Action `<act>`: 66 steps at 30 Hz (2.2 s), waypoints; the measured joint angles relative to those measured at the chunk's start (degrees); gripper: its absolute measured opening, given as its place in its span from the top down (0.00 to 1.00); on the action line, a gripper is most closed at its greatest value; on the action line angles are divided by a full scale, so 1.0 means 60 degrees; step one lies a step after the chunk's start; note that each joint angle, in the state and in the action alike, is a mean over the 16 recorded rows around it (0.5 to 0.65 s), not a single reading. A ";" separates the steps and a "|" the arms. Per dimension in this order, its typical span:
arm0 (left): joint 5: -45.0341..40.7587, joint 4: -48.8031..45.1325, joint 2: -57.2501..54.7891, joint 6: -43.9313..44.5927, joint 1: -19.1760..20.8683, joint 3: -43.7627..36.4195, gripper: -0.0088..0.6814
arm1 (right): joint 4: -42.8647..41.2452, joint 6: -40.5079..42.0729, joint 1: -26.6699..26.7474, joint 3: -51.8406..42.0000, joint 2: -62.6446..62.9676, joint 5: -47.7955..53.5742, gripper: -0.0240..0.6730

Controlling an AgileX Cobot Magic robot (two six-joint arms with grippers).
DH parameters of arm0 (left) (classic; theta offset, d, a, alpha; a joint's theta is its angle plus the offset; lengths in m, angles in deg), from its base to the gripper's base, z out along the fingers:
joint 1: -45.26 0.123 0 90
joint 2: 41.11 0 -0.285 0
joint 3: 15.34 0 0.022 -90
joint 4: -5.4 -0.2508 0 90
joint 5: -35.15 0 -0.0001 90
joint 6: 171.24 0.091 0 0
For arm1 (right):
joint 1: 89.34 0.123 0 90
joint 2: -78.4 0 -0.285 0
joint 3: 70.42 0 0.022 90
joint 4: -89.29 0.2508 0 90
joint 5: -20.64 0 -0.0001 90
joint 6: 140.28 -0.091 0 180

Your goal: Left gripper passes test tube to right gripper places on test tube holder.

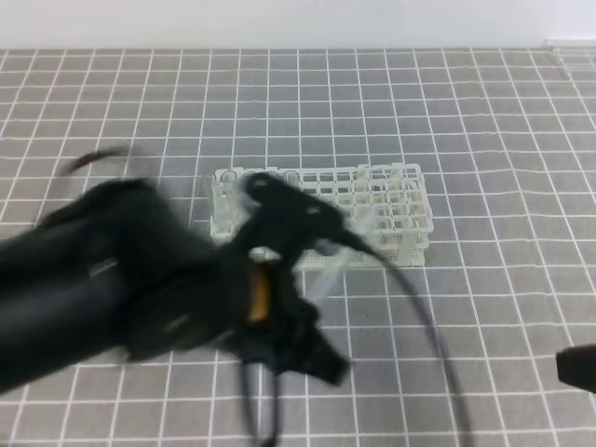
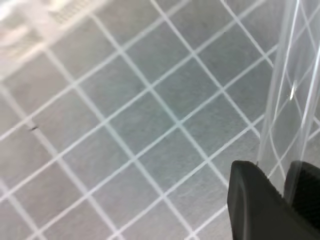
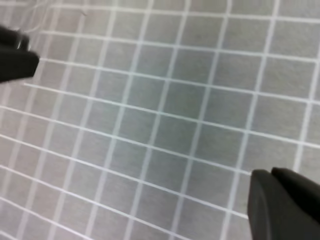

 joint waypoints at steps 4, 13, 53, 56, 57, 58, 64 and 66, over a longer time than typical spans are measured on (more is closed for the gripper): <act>0.1315 -0.0330 0.1399 -0.0446 0.0189 -0.1316 0.95 | 0.0187 0.0001 0.0188 0.0415 -0.0278 0.0085 0.98; 0.5073 -0.0433 0.3839 -0.1217 0.0654 -0.4473 0.94 | 0.0346 -0.0300 0.1921 0.1411 -0.1574 -0.0501 0.98; 1.2624 0.0081 0.3635 0.0879 0.0832 -0.7270 0.95 | -0.1921 -0.0181 0.9335 -0.0198 -0.2876 -1.4797 0.59; 1.2854 0.0053 0.3478 0.0890 0.0832 -0.7269 0.94 | -0.1749 -0.0269 0.9335 0.0086 -0.3197 -1.4783 0.47; 1.2927 0.0045 0.3437 0.0893 0.0830 -0.7269 0.94 | -0.1688 -0.0299 0.9335 0.0186 -0.3304 -1.4765 0.43; 1.2990 0.0037 0.3398 0.0894 0.0831 -0.7269 0.94 | -0.1626 -0.0328 0.9335 0.0289 -0.3412 -1.4743 0.40; 1.3212 -0.0145 0.3303 0.0895 0.0830 -0.7269 0.95 | -0.1245 -0.0496 0.9335 0.0853 -0.4032 -1.4638 0.30; 1.3247 -0.0210 0.3303 0.0896 0.0833 -0.7270 0.96 | -0.1120 -0.0513 0.9335 0.0985 -0.4198 -1.4623 0.30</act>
